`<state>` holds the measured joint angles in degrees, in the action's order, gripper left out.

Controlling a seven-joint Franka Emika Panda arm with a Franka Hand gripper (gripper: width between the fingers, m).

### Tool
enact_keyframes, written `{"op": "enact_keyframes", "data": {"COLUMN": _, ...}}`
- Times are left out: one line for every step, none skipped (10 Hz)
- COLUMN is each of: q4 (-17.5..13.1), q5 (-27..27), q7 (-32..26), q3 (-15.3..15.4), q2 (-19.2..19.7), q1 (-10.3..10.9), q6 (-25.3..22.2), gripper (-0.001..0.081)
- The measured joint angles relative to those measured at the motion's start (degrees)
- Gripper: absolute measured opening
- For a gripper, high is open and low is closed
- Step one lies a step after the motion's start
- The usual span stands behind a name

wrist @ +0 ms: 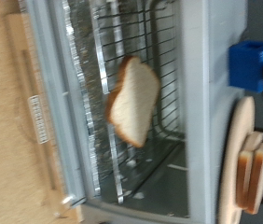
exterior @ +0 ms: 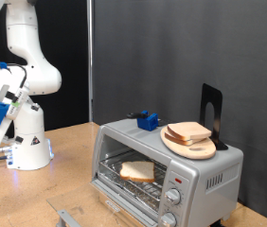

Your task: Make a piece of toast with the oven

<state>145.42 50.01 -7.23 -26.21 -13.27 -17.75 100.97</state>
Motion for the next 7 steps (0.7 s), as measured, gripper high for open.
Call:
{"op": "enact_keyframes", "data": {"q4": 1.0, "q5": 0.7, "q7": -1.4, "q3": 0.4, "q2": 0.9, "q1": 0.1, "q6": 4.9, "gripper": 0.0808}}
{"op": "enact_keyframes", "data": {"q4": 1.8, "q5": 2.2, "q7": -3.4, "q3": 1.1, "q2": 2.6, "q1": 0.5, "q6": 9.8, "gripper": 0.0808}}
{"op": "enact_keyframes", "data": {"q4": 2.1, "q5": 4.0, "q7": -5.7, "q3": 1.7, "q2": 4.7, "q1": 0.9, "q6": 13.1, "gripper": 0.0808}}
{"op": "enact_keyframes", "data": {"q4": 2.1, "q5": 6.5, "q7": -8.5, "q3": 2.2, "q2": 7.1, "q1": 1.4, "q6": 15.6, "gripper": 0.0808}}
{"op": "enact_keyframes", "data": {"q4": 2.0, "q5": 9.1, "q7": -11.3, "q3": 2.8, "q2": 9.6, "q1": 1.9, "q6": 17.3, "gripper": 0.0808}}
{"op": "enact_keyframes", "data": {"q4": 1.8, "q5": 11.5, "q7": -13.6, "q3": 3.5, "q2": 12.1, "q1": 2.2, "q6": 18.8, "gripper": 0.0808}}
{"op": "enact_keyframes", "data": {"q4": 1.3, "q5": 13.6, "q7": -15.4, "q3": 4.4, "q2": 14.6, "q1": 2.5, "q6": 20.1, "gripper": 0.0808}}
